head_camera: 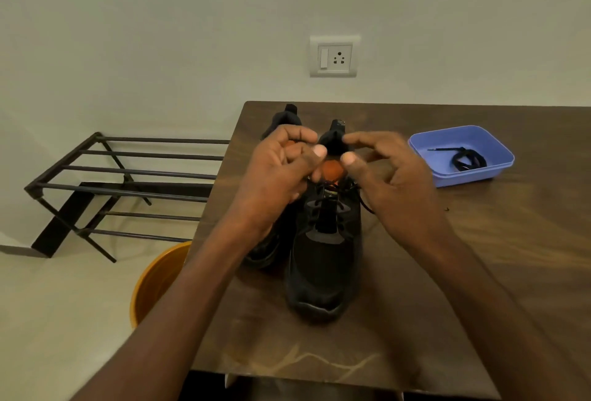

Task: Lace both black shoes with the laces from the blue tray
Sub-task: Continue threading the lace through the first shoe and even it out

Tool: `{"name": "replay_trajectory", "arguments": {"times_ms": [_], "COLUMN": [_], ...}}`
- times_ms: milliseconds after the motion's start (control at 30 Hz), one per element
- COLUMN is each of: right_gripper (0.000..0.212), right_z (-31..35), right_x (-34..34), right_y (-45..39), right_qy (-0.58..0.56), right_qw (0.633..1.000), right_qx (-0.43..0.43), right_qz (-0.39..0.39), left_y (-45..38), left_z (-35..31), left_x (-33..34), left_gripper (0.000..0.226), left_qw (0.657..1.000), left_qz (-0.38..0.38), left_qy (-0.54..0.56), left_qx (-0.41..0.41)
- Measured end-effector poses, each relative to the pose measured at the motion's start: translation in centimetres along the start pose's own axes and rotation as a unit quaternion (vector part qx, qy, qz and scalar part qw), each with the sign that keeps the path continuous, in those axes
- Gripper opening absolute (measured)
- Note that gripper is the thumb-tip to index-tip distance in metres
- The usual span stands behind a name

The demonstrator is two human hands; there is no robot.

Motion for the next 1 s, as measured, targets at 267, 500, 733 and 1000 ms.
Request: {"name": "replay_trajectory", "arguments": {"times_ms": [267,500,733,1000], "right_gripper": [0.009,0.046,0.010,0.030], "right_z": [-0.5,-0.5,0.2,-0.6], "right_x": [-0.6,0.5,1.0,0.9], "right_y": [0.2,0.1,0.4,0.2], "right_qy": [-0.028,0.140,-0.054,-0.252], "right_qw": [0.994,0.987,0.997,0.944], "right_qx": [0.072,-0.076,0.041,0.205], "right_qz": [-0.073,0.009,-0.046,-0.055], "left_y": [-0.2,-0.5,-0.7,-1.4], "left_z": [0.4,0.9,1.6,3.8], "left_x": [-0.9,-0.8,-0.9,-1.0], "left_gripper": [0.012,0.010,0.018,0.042], "left_qw": [0.999,0.996,0.983,0.897], "left_qz": [0.005,-0.004,-0.045,0.055], "left_qy": [-0.051,-0.083,-0.161,-0.425], "left_qx": [0.008,0.025,0.075,0.109]}}
Point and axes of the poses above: each hand's wrist, its own y-axis away from the middle knuckle, its own x-axis out of the palm, z = x × y, the point moved 1 cm from there along -y, towards the middle knuckle, and after that the axes turned 1 degree about z, right-handed, at the moved point
